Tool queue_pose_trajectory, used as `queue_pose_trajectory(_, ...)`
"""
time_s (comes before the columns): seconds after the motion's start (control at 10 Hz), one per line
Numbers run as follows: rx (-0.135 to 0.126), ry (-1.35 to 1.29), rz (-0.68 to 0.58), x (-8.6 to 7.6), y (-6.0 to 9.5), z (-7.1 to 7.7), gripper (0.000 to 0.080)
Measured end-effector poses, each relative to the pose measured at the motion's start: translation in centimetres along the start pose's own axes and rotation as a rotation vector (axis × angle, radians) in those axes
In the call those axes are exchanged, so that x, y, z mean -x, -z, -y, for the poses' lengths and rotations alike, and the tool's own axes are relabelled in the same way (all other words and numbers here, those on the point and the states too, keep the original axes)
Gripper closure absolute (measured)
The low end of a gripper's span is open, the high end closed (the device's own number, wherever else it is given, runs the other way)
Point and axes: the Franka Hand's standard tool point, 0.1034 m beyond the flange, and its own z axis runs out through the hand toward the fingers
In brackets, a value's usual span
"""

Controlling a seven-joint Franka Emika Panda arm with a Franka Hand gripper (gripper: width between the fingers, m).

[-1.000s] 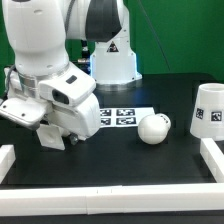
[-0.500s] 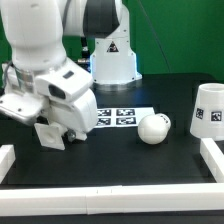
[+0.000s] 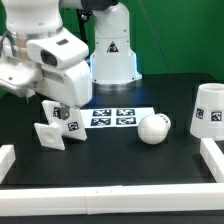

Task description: Assemble lamp

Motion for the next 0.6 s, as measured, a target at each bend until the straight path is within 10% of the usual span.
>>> queue_pose_trajectory(0.6, 0.038, -0.665, 0.047, 1.2, 1.7, -2.8, 0.0101)
